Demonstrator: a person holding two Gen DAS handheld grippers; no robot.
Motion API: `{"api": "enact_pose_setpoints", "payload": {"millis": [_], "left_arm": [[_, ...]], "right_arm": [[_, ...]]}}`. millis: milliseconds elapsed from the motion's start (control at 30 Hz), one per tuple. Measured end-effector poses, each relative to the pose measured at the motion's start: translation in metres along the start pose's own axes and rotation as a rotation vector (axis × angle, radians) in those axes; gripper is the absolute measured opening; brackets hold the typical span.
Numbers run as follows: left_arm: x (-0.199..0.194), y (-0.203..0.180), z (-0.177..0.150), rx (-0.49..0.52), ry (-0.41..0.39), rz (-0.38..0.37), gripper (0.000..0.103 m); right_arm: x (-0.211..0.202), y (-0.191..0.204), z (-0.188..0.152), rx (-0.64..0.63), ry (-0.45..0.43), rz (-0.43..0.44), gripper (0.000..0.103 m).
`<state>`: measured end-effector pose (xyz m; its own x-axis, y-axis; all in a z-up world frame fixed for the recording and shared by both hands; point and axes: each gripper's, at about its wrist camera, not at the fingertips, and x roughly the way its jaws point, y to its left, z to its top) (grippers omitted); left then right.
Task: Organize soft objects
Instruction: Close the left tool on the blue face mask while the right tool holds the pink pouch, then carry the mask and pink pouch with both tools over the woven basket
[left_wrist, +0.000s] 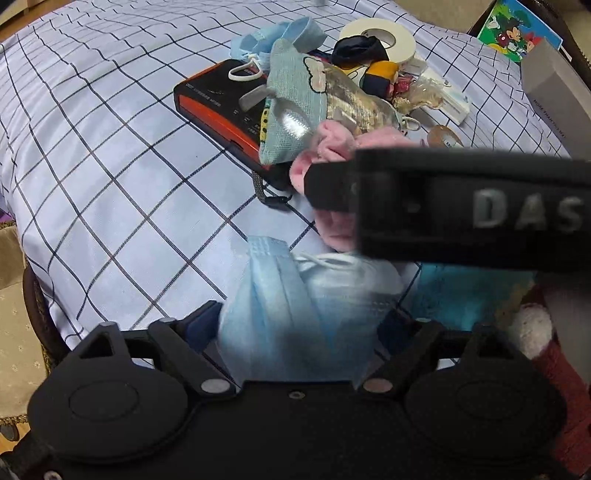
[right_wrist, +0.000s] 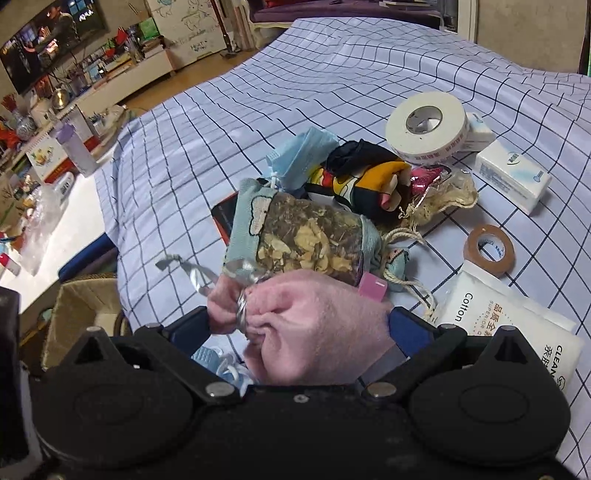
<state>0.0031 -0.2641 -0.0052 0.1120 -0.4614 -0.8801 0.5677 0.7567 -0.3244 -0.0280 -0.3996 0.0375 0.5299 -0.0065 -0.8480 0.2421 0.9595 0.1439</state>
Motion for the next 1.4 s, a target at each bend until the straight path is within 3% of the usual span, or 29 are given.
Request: {"api": "enact_pose_setpoints", "payload": {"millis": [167,333,433,500,533,833,1033,1100,1167,1233,1267,1300,1400], "left_arm": [[-0.004,0.003,0.001,-0.002,-0.008,0.007,0.062],[-0.015,0.012,-0.003,-0.011,-0.009,-0.003,0.062],[-0.016,0.011,-0.003,-0.004,-0.014,0.016,0.062],[-0.014,0.011,-0.003,-0.003,-0.015,0.039,0.063],[-0.013,0.012,-0.004,-0.006,-0.014,0.046,0.063],[-0.017,0.029,-0.014,-0.031,0.000,0.075,0.062],[-0.035,0.044,-0.026,-0.034,-0.015,0.126,0.062],[-0.045,0.052,-0.032,-0.037,-0.026,0.143,0.062],[-0.053,0.062,-0.037,-0.044,-0.028,0.157,0.062],[-0.059,0.072,-0.042,-0.057,-0.026,0.167,0.062],[-0.061,0.077,-0.043,-0.064,-0.027,0.172,0.062],[-0.062,0.081,-0.045,-0.073,-0.029,0.179,0.062],[-0.072,0.097,-0.055,-0.102,-0.038,0.199,0.062]], "right_arm": [[-0.004,0.002,0.001,0.004,-0.042,-0.017,0.088],[-0.019,-0.010,0.005,0.061,-0.074,0.060,0.076],[-0.015,-0.012,0.004,0.067,-0.054,0.055,0.086],[-0.009,-0.010,0.002,0.072,-0.040,0.028,0.101],[-0.006,-0.009,0.002,0.081,-0.033,0.004,0.103],[0.013,0.011,-0.004,0.043,-0.022,-0.077,0.103],[0.003,0.013,-0.006,0.083,-0.040,-0.100,0.077],[-0.006,0.014,-0.011,0.103,-0.049,-0.116,0.055],[-0.011,0.015,-0.017,0.129,-0.046,-0.103,0.052],[-0.010,0.015,-0.023,0.175,-0.053,-0.107,0.072],[-0.009,0.015,-0.026,0.197,-0.053,-0.114,0.093],[-0.008,0.016,-0.029,0.213,-0.063,-0.111,0.102],[-0.004,0.021,-0.033,0.262,-0.078,-0.105,0.103]]}}
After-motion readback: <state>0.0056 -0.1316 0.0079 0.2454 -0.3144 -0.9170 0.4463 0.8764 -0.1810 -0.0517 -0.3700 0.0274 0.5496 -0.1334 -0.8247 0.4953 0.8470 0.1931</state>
